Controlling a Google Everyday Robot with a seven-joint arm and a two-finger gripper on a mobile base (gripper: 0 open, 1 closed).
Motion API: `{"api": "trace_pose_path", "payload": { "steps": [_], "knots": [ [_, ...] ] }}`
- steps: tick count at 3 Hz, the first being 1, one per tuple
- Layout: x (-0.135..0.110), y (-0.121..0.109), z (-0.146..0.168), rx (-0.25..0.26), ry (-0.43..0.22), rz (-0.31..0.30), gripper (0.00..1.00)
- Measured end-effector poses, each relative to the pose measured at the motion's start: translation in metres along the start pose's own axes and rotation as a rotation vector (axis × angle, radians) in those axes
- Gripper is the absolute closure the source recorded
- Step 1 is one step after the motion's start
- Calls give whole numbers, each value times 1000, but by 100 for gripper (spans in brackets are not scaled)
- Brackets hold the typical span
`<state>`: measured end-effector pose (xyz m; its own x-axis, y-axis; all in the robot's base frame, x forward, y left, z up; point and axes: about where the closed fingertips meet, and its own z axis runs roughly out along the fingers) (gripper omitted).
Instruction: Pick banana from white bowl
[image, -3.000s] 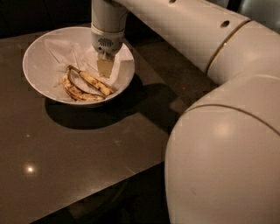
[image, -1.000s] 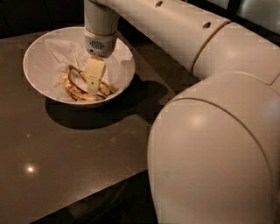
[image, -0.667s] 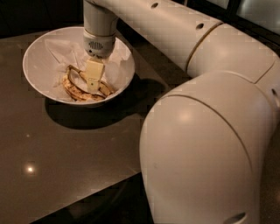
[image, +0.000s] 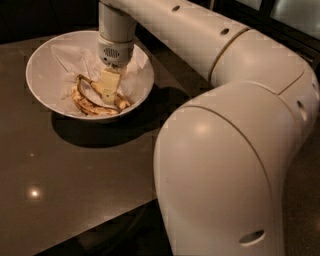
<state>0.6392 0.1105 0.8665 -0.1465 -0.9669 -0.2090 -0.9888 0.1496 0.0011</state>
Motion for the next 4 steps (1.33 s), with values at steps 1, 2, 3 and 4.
{"api": "trace_pose_path", "payload": {
  "steps": [1,2,3,4],
  "knots": [
    [1,-2,3,-12,4,12,32],
    [0,-6,11,-29,12,24,43],
    [-4,-5,21,-55,27,19,48],
    [-11,-1,30,-83,36,3,48]
  ]
}}
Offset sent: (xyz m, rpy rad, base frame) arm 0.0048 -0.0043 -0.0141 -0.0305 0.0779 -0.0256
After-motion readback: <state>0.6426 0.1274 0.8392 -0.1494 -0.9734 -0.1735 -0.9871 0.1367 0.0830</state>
